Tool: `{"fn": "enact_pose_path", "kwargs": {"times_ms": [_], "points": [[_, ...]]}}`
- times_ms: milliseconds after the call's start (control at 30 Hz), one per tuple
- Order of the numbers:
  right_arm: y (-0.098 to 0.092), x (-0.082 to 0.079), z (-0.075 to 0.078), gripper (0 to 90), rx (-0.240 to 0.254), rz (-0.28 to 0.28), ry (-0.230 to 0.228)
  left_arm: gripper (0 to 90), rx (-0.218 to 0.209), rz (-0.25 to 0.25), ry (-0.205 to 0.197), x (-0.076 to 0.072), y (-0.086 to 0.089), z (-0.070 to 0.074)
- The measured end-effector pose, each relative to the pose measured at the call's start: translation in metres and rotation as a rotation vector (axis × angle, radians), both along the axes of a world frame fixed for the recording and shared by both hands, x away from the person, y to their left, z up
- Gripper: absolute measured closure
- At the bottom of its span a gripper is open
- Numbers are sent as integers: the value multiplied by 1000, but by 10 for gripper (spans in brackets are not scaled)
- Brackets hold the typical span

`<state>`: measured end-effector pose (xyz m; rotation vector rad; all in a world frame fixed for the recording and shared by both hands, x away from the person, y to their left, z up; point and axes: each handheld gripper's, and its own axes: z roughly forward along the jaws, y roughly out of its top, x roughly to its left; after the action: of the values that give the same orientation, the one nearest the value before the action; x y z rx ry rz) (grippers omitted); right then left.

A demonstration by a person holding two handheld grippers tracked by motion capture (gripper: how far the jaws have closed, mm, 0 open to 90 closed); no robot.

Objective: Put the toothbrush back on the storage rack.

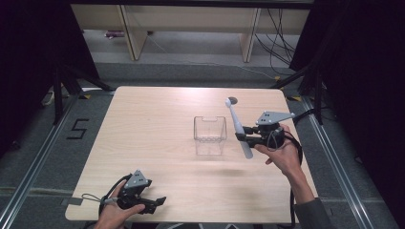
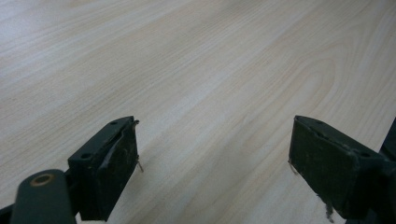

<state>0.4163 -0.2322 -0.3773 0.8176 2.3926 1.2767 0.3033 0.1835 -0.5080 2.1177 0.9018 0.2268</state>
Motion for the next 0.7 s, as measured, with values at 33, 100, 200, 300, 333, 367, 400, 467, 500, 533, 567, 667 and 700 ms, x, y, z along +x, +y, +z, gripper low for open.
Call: {"fn": "enact_pose_path", "kwargs": {"times_ms": [33,100,200,300,333,367,400,467,500,533,567,667,700], "points": [[0,1,1,663,0,2,-17,149,-17,13,2,-1,-1,0],[4,3,4,662,10,-1,-7,149,-17,13,3,-1,-1,0],[8,6,6,662,16,0,-18,149,12,3,-5,2,0,-1],[10,11,10,662,15,15,-32,149,0,-5,7,0,-1,0],[12,11,11,663,29,-2,-22,149,-14,3,4,0,-1,0],[12,12,12,662,23,8,-22,149,-4,1,3,0,0,0],[13,14,13,662,26,16,-35,149,-17,12,4,0,-1,0],[15,15,15,662,32,8,-16,149,-7,5,3,0,0,0],[16,17,15,663,32,17,-30,149,-20,8,3,-1,-1,0],[17,18,16,663,44,9,-46,149,-21,8,1,-1,-1,0],[20,18,18,662,54,1,-39,149,-21,13,2,0,-1,0],[21,21,20,663,53,13,-38,149,-19,15,4,-1,-1,0],[21,22,21,662,51,12,-25,149,-19,13,3,0,-1,0]]}}
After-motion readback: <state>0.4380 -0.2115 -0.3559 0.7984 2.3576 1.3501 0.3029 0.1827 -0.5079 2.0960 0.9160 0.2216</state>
